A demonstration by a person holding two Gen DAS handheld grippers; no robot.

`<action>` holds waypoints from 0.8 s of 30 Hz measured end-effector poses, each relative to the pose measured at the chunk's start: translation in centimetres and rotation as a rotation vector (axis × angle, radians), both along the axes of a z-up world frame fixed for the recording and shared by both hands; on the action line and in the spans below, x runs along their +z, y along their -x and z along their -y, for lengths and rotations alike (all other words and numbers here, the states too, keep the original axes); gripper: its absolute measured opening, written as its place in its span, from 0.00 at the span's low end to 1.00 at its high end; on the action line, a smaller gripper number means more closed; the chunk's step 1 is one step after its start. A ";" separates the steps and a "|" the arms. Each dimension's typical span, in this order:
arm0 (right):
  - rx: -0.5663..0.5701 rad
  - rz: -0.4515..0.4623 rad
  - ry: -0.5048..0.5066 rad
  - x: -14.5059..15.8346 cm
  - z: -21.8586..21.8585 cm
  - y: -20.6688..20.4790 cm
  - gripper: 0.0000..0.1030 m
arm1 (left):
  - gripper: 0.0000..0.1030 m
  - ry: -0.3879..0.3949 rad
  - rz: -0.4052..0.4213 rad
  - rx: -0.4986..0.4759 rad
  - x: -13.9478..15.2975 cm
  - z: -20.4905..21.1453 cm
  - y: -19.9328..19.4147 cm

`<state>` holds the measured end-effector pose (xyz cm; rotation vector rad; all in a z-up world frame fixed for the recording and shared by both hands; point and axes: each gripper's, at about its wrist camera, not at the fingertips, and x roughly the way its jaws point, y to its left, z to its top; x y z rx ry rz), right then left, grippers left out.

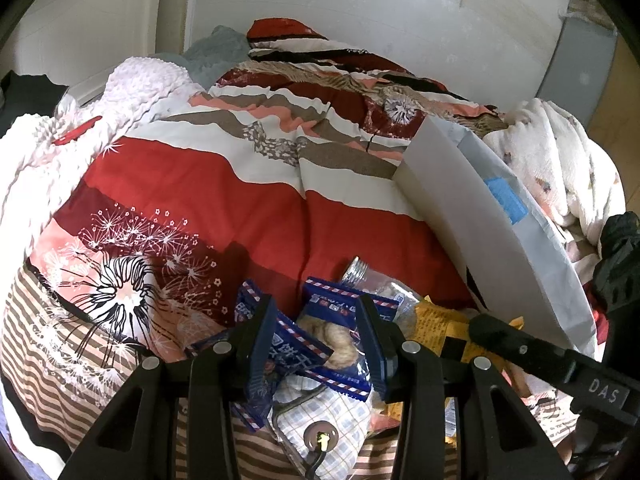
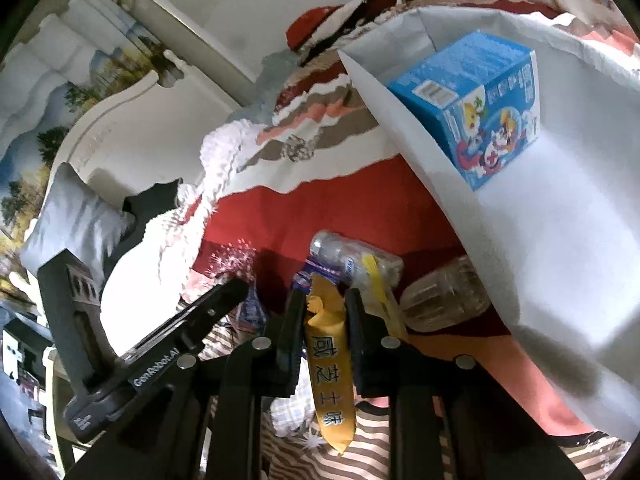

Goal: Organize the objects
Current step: 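Carry the yellow packet over the white box with the right gripper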

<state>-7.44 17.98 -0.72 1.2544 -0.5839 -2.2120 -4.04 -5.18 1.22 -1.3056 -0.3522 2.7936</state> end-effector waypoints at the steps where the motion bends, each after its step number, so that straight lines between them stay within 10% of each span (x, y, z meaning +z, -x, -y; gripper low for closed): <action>1: -0.005 -0.007 -0.003 0.2 0.1 -0.1 0.19 | 0.38 -0.003 -0.006 -0.001 0.1 0.1 0.0; 24: -0.163 -0.422 0.116 7.5 -3.5 -3.8 0.19 | 0.38 0.005 -0.249 -0.227 5.0 -5.2 -2.2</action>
